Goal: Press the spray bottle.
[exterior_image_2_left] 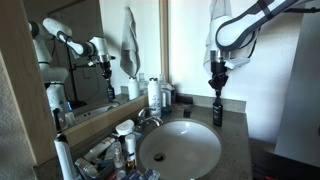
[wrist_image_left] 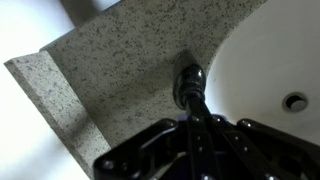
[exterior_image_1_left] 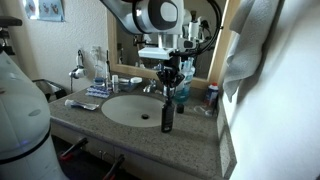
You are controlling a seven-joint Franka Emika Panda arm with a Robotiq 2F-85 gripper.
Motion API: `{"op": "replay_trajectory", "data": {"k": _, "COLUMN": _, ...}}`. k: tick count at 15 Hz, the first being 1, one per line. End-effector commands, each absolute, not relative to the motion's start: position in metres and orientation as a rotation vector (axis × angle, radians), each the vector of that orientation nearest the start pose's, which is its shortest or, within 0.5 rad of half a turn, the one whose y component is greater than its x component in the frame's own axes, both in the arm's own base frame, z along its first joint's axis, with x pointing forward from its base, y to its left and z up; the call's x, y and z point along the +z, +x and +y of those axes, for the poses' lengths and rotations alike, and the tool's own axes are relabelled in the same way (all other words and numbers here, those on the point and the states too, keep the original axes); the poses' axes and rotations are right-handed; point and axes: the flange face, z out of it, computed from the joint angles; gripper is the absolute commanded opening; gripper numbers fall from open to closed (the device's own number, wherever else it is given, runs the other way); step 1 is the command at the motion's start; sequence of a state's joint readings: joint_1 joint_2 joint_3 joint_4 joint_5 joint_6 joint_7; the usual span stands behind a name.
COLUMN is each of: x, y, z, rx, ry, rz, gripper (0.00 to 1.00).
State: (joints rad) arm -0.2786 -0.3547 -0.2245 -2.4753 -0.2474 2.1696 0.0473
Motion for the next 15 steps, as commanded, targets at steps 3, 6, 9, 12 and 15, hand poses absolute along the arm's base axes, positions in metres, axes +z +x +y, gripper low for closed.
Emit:
{"op": "replay_trajectory", "data": {"k": 3, "x": 0.389, "y": 0.366, "z": -0.214, "rx": 0.065, "ry": -3.195, "rz": 0.692, "gripper": 0.0}}
{"op": "replay_trajectory", "data": {"k": 6, "x": 0.398, "y": 0.368, "z": -0.219, "rx": 0.035, "ry": -3.203, "rz": 0.691, "gripper": 0.0}}
{"op": "replay_trajectory", "data": {"k": 9, "x": 0.406, "y": 0.369, "z": -0.221, "rx": 0.012, "ry": -3.195, "rz": 0.692, "gripper": 0.0}}
{"op": "replay_trajectory", "data": {"k": 12, "x": 0.413, "y": 0.37, "z": -0.22, "rx": -0.01, "ry": -3.196, "rz": 0.683, "gripper": 0.0}}
{"op": "replay_trajectory", "data": {"k": 15, "x": 0.419, "y": 0.371, "z": -0.221, "rx": -0.022, "ry": -3.202, "rz": 0.676, "gripper": 0.0}}
